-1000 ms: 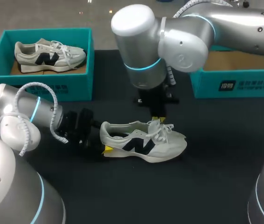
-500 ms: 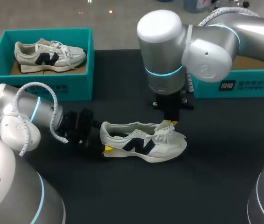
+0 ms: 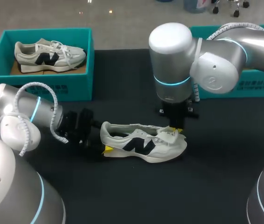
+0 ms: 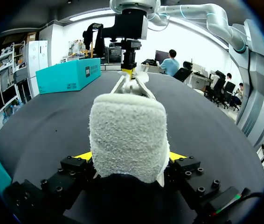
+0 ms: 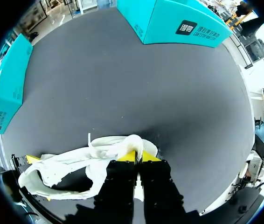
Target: Take the shoe out of the shoebox, open the shoe tongue, remove and reinsert the insole, then place the shoe into the shoebox
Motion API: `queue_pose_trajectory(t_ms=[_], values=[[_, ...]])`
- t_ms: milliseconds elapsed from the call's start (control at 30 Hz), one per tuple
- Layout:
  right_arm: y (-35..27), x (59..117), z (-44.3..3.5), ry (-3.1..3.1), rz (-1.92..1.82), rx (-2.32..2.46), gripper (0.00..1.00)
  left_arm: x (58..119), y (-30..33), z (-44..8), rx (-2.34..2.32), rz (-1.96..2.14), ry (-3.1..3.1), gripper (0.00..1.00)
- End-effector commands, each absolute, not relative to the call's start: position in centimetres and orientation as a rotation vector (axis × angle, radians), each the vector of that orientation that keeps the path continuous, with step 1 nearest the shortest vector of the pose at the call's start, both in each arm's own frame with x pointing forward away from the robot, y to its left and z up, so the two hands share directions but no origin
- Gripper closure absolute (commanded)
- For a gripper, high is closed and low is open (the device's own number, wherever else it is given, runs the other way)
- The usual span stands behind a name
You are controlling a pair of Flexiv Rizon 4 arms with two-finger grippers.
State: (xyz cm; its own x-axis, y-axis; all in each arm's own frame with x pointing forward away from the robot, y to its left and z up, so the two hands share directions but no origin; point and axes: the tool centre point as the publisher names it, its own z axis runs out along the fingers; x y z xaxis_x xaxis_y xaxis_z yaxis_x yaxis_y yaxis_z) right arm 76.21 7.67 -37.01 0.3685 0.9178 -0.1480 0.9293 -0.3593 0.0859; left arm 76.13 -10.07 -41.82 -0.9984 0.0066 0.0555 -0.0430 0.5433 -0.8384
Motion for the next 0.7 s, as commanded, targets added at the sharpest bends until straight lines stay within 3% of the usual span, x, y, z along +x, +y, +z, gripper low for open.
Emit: queue_pose_trajectory(t_ms=[33,67,133,233,300,333,700], values=[[8.1,76.1,-38.7,1.537,-0.118,2.547,0.87,76.0,-9.9,-42.1,0.034,1.469,-2.718,1.0],[8.1,76.1,-38.7,1.533,-0.118,2.551,0.78,76.0,-9.9,-42.1,0.034,1.469,-2.718,1.0],[8.1,76.0,-38.7,1.53,-0.121,2.551,0.73,76.0,-9.9,-42.1,0.034,1.469,-2.718,1.0],[8.2,75.9,-38.1,1.523,-0.112,2.545,0.52,76.0,-9.9,-42.1,0.034,1.469,-2.718,1.0],[8.3,75.9,-37.3,1.517,-0.087,2.536,0.08,76.0,-9.9,-42.1,0.034,1.469,-2.718,1.0],[8.4,75.9,-36.8,1.516,-0.071,2.53,0.0,76.0,-9.9,-42.1,0.034,1.469,-2.718,1.0],[9.4,75.9,-31.6,1.537,0.178,2.503,0.0,76.0,-9.9,-42.1,0.034,1.469,-2.718,1.0]])
